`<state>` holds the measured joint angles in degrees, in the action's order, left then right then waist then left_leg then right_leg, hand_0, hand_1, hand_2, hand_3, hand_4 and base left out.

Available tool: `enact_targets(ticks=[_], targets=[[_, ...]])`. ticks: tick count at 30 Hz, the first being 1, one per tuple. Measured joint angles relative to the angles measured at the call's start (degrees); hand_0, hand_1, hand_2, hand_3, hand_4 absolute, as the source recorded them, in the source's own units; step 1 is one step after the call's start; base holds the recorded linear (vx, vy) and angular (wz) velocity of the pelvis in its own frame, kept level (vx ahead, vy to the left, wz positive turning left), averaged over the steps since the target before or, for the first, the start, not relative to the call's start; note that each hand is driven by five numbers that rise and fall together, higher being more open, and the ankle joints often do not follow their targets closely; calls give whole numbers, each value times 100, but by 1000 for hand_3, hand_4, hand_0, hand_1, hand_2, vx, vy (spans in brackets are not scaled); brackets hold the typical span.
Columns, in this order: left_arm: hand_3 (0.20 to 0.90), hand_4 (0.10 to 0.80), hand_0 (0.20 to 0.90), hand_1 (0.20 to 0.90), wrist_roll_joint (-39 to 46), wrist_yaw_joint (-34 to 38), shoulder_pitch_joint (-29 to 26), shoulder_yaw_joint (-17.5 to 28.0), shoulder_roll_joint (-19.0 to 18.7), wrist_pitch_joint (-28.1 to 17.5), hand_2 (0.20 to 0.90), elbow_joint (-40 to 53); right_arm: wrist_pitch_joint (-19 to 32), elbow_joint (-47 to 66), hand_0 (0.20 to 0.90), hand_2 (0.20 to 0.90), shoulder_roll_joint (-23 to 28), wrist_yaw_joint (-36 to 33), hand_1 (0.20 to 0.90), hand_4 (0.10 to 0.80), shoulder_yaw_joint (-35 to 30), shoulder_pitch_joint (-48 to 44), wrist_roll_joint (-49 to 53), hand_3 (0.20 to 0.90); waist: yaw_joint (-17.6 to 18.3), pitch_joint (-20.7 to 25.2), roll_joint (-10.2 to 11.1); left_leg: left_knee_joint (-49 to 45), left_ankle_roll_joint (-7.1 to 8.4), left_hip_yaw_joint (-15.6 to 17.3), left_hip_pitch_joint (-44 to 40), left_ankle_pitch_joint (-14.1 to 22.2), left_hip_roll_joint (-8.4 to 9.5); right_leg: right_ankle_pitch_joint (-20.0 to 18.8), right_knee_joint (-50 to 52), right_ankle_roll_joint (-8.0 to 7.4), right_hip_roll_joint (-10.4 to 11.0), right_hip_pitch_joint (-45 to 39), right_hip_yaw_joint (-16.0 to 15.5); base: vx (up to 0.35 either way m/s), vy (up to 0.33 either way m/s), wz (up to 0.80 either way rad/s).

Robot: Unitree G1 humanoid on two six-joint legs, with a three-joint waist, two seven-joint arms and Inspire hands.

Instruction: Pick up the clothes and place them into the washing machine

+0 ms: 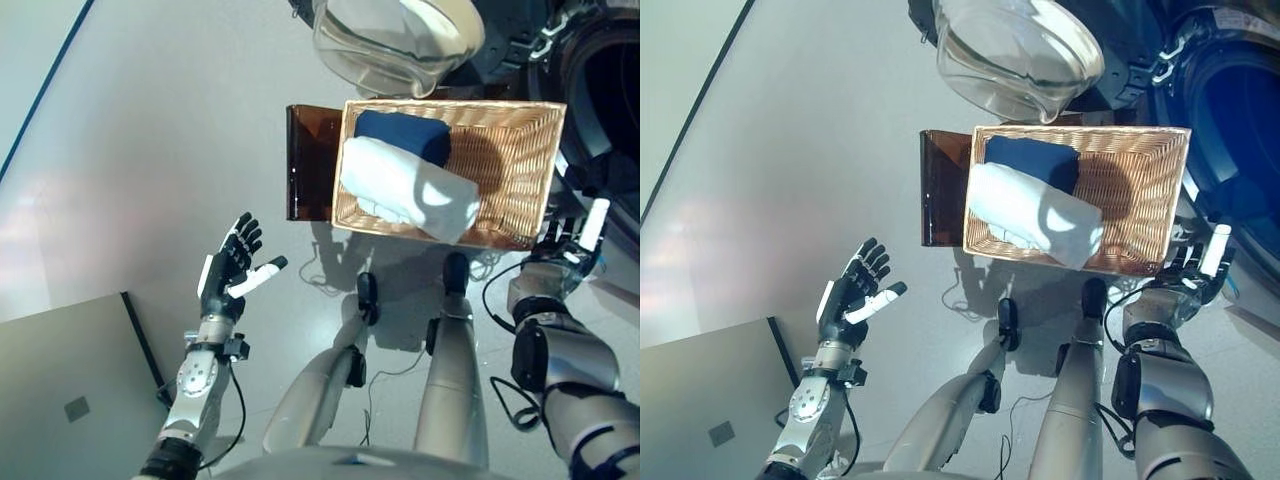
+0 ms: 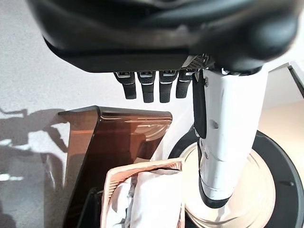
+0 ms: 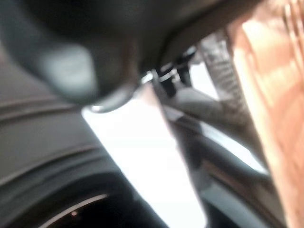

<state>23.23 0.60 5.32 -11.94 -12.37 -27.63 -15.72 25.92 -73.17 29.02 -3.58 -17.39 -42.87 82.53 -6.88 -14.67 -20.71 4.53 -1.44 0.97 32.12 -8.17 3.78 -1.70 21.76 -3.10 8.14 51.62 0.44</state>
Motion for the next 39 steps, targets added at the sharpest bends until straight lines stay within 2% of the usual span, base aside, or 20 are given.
enact_targets(ticks=[14, 15, 16, 17, 39], targets=[[900, 800, 900, 900, 3, -63, 17, 16, -1, 6, 900, 2, -2, 4, 900, 900, 159, -10, 900, 800, 173, -274, -3, 900, -34, -7, 9, 0, 20, -82, -29, -15, -1, 50, 76, 25, 23, -27, -60, 3, -14, 4], [900, 800, 900, 900, 3, -69, 17, 16, -1, 9, 900, 3, -2, 4, 472, 472, 190, -18, 472, 494, 171, -313, 0, 472, -36, -7, 9, 0, 23, -99, -29, -17, -1, 56, 100, 48, 34, -26, -84, 12, -27, 6], [900, 800, 900, 900, 3, -70, 17, 19, -1, 10, 900, 3, -3, 3, 225, 225, 197, -42, 225, 318, 162, -333, 7, 225, -37, -6, 8, 0, 25, -109, -29, -18, -2, 58, 106, 56, 39, -26, -97, 12, -26, 6], [900, 800, 900, 900, 6, -74, 18, 19, -1, 13, 900, 3, -2, -8, 200, 200, 197, -139, 200, 300, 157, -354, 14, 200, -40, -6, 8, 0, 28, -129, -25, -20, -4, 68, 123, 69, 43, -23, -116, 22, -19, 4], [900, 800, 900, 900, 25, -168, 16, 38, -5, 25, 900, 4, 25, 36, 200, 200, 469, -190, 200, 300, 188, -534, -5, 200, -35, -5, 8, -1, 50, -168, -52, -36, 2, 131, 235, 71, 66, -20, -132, 4, -1, 0]])
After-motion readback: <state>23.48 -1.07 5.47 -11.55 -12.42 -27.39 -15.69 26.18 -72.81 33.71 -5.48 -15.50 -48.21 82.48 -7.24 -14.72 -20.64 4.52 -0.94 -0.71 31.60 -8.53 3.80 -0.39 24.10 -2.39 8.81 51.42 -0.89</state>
